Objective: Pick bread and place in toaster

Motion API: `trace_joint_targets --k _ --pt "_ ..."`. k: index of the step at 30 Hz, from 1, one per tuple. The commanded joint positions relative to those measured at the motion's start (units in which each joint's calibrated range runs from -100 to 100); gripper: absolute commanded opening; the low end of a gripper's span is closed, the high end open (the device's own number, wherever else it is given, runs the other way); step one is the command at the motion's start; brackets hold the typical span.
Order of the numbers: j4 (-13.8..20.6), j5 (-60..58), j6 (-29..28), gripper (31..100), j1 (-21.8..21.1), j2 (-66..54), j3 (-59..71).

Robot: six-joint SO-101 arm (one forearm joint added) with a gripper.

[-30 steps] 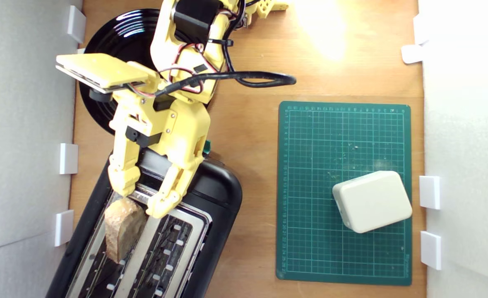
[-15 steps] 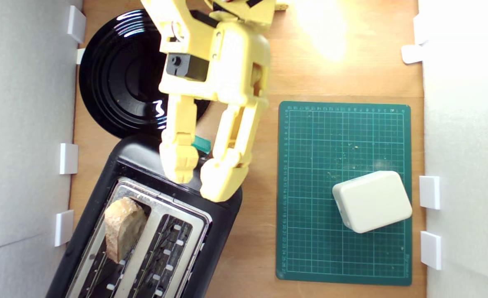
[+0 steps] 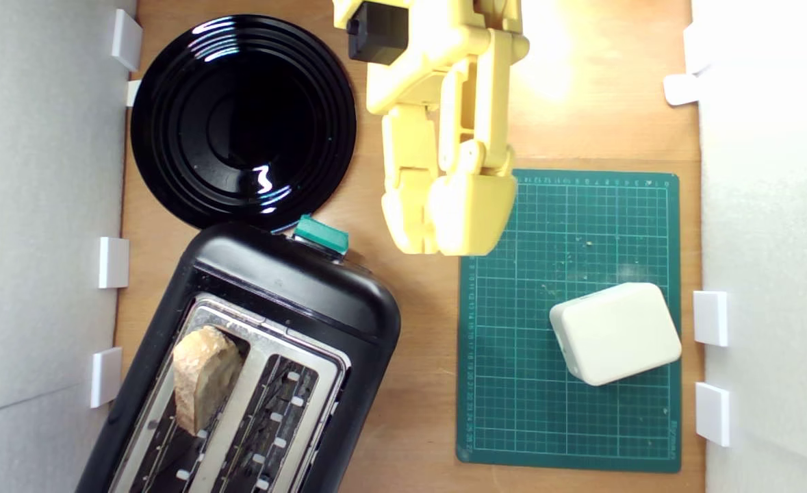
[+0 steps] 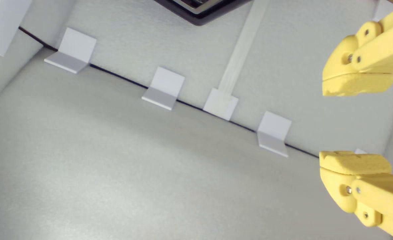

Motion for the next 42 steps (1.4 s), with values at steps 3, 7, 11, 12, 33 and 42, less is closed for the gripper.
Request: trace_joint_targets --k 3,7,11,12,33,42 --pt "0.4 -0.3 -1.6 58.9 -6.3 -4.9 4.9" --pt "0.4 -0.3 -3.7 54.4 -8.8 -6.9 9.2" --pt "0.4 -0.3 -5.4 52.1 -10.6 -9.2 13.9" --pt "0.4 -0.3 -5.7 51.7 -10.9 -9.8 14.9" --pt "-3.2 -0.5 -6.2 44.7 -17.6 -21.9 40.9" --pt "-2.9 -0.4 -6.2 44.7 -17.6 -28.4 51.3"
